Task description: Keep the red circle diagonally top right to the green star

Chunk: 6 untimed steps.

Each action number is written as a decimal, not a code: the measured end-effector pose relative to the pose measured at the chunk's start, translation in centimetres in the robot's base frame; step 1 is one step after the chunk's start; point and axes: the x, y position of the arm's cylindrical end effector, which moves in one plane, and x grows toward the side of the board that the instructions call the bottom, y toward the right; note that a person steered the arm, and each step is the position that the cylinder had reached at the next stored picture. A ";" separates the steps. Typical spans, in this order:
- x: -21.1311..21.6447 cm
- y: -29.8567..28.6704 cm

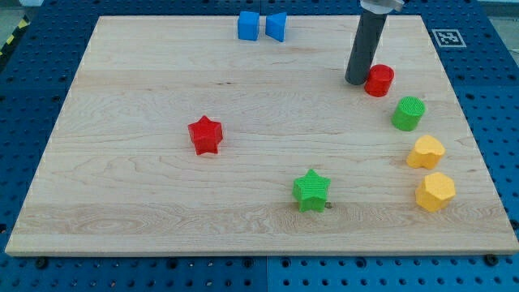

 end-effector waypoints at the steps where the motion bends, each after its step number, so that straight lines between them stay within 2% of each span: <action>1: -2.0 -2.5; 3: -6.3 -17.4; 4: -9.8 -23.2; 5: -14.2 -23.4; 6: -14.2 -22.8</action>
